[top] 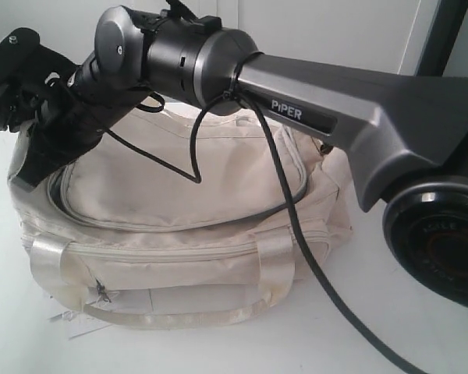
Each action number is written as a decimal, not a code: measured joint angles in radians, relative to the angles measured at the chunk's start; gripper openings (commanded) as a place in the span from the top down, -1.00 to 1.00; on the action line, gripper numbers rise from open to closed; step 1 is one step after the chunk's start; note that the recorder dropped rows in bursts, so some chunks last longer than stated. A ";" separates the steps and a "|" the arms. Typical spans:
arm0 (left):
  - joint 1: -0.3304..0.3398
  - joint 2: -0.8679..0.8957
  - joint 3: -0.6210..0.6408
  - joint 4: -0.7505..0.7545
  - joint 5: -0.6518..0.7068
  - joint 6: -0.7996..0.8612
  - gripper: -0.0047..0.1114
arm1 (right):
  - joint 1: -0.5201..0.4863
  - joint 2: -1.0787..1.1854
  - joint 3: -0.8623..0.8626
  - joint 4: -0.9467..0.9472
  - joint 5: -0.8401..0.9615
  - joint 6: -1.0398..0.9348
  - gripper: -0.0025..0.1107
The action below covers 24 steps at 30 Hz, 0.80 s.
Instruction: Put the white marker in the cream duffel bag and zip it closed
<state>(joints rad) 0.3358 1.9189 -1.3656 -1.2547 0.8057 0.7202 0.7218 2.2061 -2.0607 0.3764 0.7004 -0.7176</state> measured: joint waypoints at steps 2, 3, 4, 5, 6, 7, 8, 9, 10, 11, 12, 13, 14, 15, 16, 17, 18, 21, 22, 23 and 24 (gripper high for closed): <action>0.000 0.000 0.000 0.000 0.000 0.002 0.92 | 0.000 0.000 0.000 -0.012 0.000 -0.007 -0.02; 0.000 0.000 0.000 0.000 0.000 0.002 0.92 | 0.004 0.002 0.000 -0.014 -0.002 -0.009 -0.06; 0.000 0.000 0.000 0.000 0.000 0.002 0.92 | 0.007 0.005 0.000 -0.015 -0.005 -0.022 -0.06; 0.000 0.000 0.000 0.000 0.000 0.005 0.92 | 0.009 0.008 0.000 -0.015 -0.013 -0.037 -0.05; 0.000 0.000 0.000 0.000 0.002 0.005 0.92 | 0.016 0.018 0.000 -0.015 -0.022 -0.068 -0.05; 0.000 0.000 0.000 0.000 0.002 0.005 0.92 | 0.021 0.023 0.000 -0.015 -0.027 -0.086 -0.05; 0.000 0.000 0.000 0.000 0.002 0.005 0.92 | 0.027 0.029 0.000 -0.015 -0.029 -0.100 -0.05; 0.000 0.000 0.000 0.000 0.002 0.005 0.92 | 0.029 0.042 0.000 -0.015 -0.031 -0.113 -0.04; 0.000 0.000 0.000 0.000 0.002 0.005 0.92 | 0.032 0.052 0.000 -0.015 -0.031 -0.118 -0.03; 0.000 0.000 0.000 0.000 0.005 0.005 0.92 | 0.034 0.063 0.000 -0.015 -0.033 -0.120 -0.01; 0.000 0.000 0.000 0.000 0.006 0.005 0.92 | 0.035 0.071 0.000 -0.017 -0.045 -0.120 0.01; 0.000 0.000 0.000 0.000 0.006 0.005 0.92 | 0.036 0.078 0.000 -0.023 -0.053 -0.117 0.03; 0.000 0.000 0.000 0.000 0.006 0.005 0.92 | 0.036 0.080 0.000 -0.031 -0.060 -0.111 0.04; 0.000 0.000 0.000 0.000 0.006 0.005 0.92 | 0.036 0.082 0.000 -0.053 -0.078 -0.108 0.04; 0.000 0.000 0.000 0.000 0.006 0.005 0.92 | 0.036 0.083 0.000 -0.070 -0.090 -0.098 0.04; 0.000 0.000 0.000 -0.002 0.006 0.005 0.92 | 0.036 0.083 0.000 -0.096 -0.105 -0.084 0.04; 0.000 0.000 0.000 -0.002 0.006 0.005 0.92 | 0.036 0.084 0.000 -0.123 -0.115 -0.066 0.04; 0.000 0.000 0.000 -0.004 0.006 0.005 0.92 | 0.032 0.087 0.000 -0.170 -0.145 -0.009 0.04; 0.000 0.000 0.000 -0.004 0.006 0.005 0.92 | 0.032 0.087 0.000 -0.174 -0.159 0.002 0.04; 0.000 0.000 0.000 -0.004 0.006 0.005 0.92 | 0.027 0.087 0.000 -0.177 -0.172 0.013 0.04; 0.000 0.000 0.000 -0.006 0.006 0.005 0.92 | 0.025 0.087 0.000 -0.179 -0.184 0.020 0.04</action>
<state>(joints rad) 0.3358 1.9189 -1.3656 -1.2608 0.8121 0.7248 0.7470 2.2927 -2.0607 0.1972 0.5159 -0.6977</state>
